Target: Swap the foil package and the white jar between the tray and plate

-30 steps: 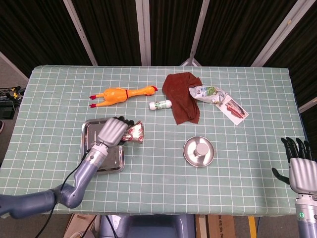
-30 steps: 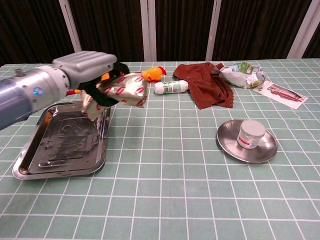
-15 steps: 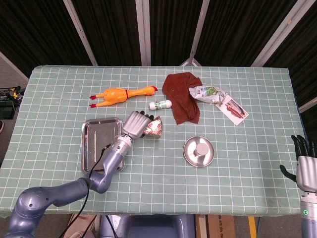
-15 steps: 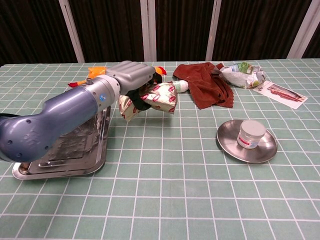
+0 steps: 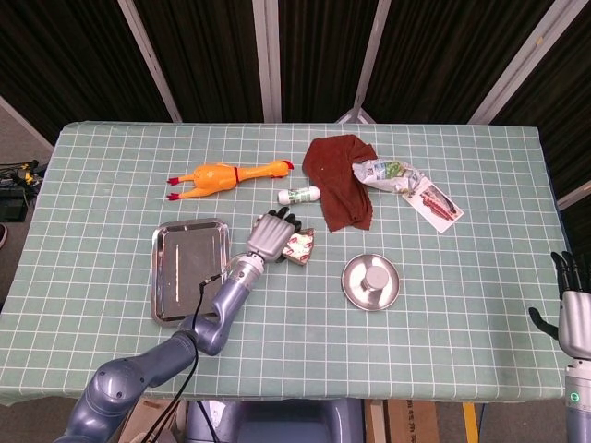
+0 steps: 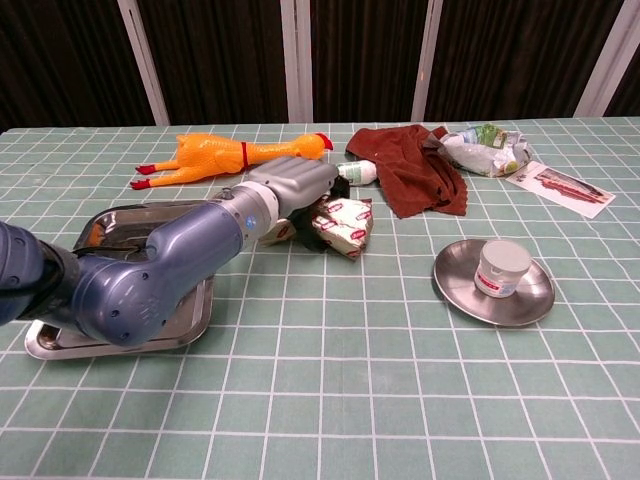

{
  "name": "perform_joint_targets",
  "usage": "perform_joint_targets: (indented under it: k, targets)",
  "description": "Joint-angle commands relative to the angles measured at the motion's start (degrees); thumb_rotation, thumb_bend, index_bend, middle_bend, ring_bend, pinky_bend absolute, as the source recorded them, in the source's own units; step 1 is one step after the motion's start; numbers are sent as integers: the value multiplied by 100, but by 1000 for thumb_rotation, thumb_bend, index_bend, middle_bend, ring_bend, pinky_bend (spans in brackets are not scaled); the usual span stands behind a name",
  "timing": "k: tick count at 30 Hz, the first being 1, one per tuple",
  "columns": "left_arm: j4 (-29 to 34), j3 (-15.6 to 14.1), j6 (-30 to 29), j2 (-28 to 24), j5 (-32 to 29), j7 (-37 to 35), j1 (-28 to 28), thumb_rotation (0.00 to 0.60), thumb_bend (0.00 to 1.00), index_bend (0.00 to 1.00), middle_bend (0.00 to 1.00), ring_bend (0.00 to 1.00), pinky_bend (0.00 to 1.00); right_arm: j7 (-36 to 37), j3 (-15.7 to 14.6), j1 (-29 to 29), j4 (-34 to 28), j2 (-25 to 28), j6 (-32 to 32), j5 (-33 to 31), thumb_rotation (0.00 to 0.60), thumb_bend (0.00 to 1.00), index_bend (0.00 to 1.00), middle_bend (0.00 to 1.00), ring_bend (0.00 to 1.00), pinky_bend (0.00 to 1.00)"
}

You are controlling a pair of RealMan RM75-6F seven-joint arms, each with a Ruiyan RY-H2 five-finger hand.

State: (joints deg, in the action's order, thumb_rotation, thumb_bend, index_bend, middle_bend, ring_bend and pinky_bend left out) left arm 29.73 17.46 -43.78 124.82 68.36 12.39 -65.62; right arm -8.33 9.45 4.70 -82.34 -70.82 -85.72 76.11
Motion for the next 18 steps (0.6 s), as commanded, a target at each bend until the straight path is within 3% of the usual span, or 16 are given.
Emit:
perform_joint_targets:
  k: [1,7,11,18]
  targets:
    - [54,18,-101,-28,9,49,28,600,94,333,197,94,205,7,-37,-7,-83,41,67,-11,600,205,137,135,0,0]
    - [807,192,-691,-409,-55,313,267,600,77,332,179,87,199,251,-129,11,-343,137,295,19,600,190,137,135,0,0]
    - [1809,284,-987,-975,-127,664,496,600,75,331,175,87,198,373,-163,78,-414,137,477,33,600,184,137,135,0,0]
    - [3608,375,-1037,-2040,-550,1359,872,600,74,341,174,87,195,710,-108,534,-821,376,1361,-21,600,181,137,135,0,0]
